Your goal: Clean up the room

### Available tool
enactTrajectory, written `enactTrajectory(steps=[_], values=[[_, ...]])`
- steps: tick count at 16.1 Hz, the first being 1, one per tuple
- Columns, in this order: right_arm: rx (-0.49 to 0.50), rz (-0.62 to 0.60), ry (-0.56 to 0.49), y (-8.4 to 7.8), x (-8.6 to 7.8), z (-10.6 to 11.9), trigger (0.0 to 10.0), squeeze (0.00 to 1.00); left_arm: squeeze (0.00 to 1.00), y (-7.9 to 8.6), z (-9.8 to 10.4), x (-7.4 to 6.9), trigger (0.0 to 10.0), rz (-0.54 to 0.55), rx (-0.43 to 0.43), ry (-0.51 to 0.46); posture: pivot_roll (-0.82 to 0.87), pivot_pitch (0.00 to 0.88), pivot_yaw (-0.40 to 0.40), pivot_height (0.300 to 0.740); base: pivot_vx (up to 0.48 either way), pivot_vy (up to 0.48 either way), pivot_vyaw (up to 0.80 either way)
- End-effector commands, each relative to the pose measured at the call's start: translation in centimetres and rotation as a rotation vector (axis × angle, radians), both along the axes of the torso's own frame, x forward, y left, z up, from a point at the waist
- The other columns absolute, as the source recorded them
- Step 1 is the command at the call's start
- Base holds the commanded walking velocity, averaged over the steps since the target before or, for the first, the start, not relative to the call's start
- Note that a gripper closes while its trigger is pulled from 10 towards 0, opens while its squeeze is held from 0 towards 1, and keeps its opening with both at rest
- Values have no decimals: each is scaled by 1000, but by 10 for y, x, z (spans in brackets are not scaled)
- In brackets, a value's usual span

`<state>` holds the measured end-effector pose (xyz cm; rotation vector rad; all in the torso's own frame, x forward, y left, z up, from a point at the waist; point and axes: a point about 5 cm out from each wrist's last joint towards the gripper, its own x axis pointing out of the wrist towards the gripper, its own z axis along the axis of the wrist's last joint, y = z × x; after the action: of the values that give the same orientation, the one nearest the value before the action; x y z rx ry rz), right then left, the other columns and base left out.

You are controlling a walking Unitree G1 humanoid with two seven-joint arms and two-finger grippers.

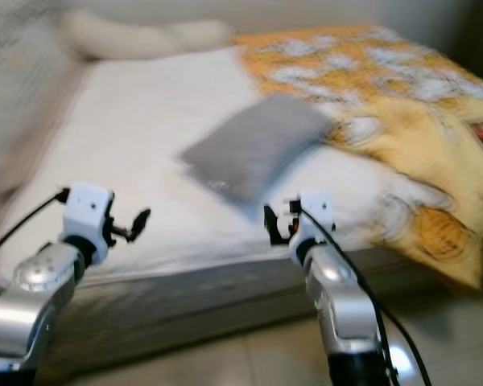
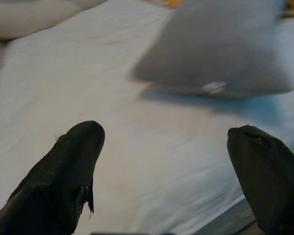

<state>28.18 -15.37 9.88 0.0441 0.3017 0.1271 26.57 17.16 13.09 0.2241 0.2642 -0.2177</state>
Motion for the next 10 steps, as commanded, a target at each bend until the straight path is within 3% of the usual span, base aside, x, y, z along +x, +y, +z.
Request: enactTrajectory(steps=[1,10], values=[[-2,-9,-9,-2,2,2,10000,0,0,-2,4,1,10000,-13,8,-17,-49,0,54,740,296,0,0],[-9,-8,-33,-1,4,5,10000,0,0,-3,4,3,10000,-10,10,-24,-47,0,53,740,297,0,0]])
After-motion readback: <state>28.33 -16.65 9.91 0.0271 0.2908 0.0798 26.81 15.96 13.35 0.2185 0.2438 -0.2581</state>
